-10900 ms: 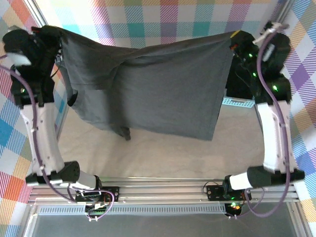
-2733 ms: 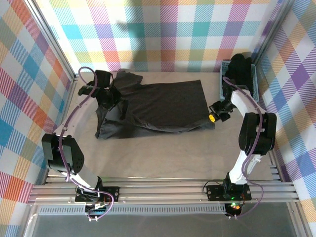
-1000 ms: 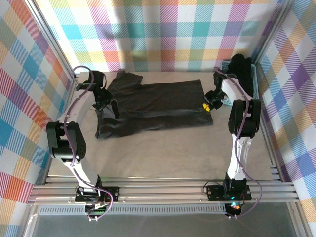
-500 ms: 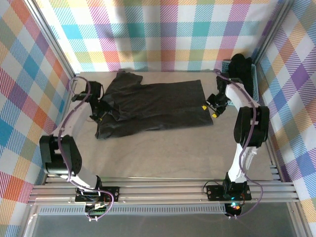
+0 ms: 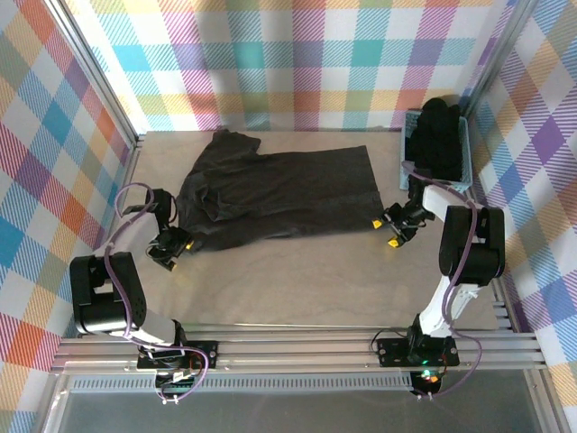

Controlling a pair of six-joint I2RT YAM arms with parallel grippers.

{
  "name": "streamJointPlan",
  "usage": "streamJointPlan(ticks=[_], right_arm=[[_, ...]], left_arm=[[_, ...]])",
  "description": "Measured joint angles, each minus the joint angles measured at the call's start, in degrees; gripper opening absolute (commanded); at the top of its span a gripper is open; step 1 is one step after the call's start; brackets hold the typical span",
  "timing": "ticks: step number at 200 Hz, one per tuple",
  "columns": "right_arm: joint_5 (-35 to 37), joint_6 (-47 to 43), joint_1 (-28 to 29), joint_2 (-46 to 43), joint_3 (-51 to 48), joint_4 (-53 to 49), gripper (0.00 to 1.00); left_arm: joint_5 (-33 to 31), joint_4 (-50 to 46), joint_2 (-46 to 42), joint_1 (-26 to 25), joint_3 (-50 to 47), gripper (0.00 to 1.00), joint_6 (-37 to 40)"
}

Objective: Fold and stack the t-shirts

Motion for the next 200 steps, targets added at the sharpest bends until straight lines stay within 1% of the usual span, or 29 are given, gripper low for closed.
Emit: streamJointPlan(ticks=[13,36,69,82,90,97,108,113,141,165,181,200], right_arm=[[-0.55,0.22,0.04,0.00,0.11,1.55,0.58],[-0.90,0.81,0.04,0.02,0.28,2.78,0.56],[-0.94,1.81,0.04,1.68,0.96,4.81,0.44],[-0.70,1.97,0.04,3.39,1.75,5.33,0.37],[-0.55,1.70,0.04,4.28,2.51,4.46,0.30],[-0.50,1.51,0.04,4.50,2.97,3.69,0.20],[0.07,1.64,0.00,5.42,3.89,3.54,0.05],[0.31,1.62,0.02,5.97,4.46,2.97,0.00],[1.75,1.51,0.48,6.69,6.21,2.03,0.00],[4.85,1.81,1.42,5.75,6.03,0.94,0.00],[6.86,2.58,2.12,3.43,3.48,-0.13,0.00],[8.79,4.24,2.58,-1.86,-1.81,-3.21,0.00]], left_arm=[[-0.20,1.70,0.81,0.02,-0.17,0.60,-0.09],[-0.48,5.25,1.79,0.04,-0.66,0.49,-1.11],[-0.70,9.40,4.96,0.07,0.22,0.31,-1.64],[-1.07,10.49,6.34,0.07,0.59,0.23,-1.49],[-1.27,10.86,6.71,0.17,0.68,0.17,-1.77],[-1.49,11.08,6.73,0.26,0.70,0.12,-1.70],[-1.73,11.34,6.73,0.44,0.90,0.00,-1.22],[-1.90,11.58,6.73,0.57,1.03,0.00,-1.01],[-3.50,11.10,6.73,0.94,2.80,0.00,-0.66],[-5.27,8.63,6.56,0.98,3.87,0.00,-0.02],[-6.19,6.43,6.16,0.98,3.85,0.00,0.17],[-7.08,4.68,4.15,0.98,2.58,0.00,0.09]])
